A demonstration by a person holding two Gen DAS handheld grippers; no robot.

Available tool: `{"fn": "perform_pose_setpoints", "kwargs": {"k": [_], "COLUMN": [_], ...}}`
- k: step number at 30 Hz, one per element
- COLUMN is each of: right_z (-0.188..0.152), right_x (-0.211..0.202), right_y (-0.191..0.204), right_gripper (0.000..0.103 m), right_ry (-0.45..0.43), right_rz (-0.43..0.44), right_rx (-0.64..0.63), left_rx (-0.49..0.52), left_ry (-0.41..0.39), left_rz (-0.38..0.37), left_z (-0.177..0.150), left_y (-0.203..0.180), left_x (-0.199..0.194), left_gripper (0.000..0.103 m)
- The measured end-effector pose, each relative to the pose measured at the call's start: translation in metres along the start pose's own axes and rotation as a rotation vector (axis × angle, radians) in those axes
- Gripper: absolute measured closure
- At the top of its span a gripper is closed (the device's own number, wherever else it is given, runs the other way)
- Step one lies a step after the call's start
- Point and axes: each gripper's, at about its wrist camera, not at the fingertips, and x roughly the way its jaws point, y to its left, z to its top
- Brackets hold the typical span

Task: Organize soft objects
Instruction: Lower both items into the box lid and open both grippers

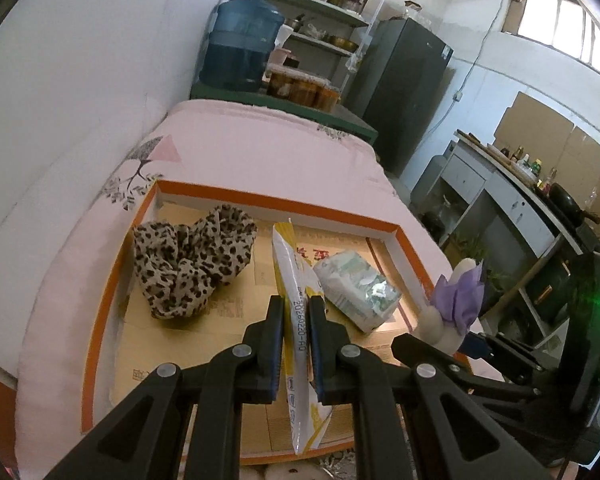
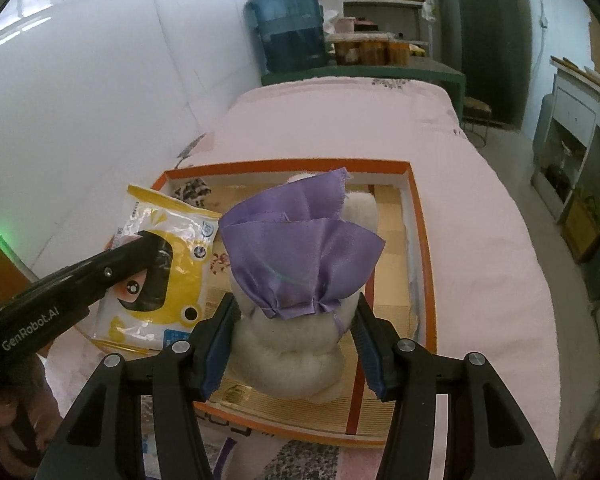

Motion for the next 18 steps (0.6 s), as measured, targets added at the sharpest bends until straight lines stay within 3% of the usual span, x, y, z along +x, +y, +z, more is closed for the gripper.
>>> {"fn": "perform_pose_setpoints", "kwargs": {"k": [18], "right_z": [-0.003], "right_x": [0.026], "right_y": [-0.009], "right_gripper": [0.046], "right_ry": [0.057], "right_rz": [-0.013], "right_rx": [0.018], "left_rx": [-0.01], "left_ry": [0.027], "left_rz": [0.017], "left_z": [-0.005], "left_y": [0.005], "left_x": [0.012], "left_gripper": [0.09]}}
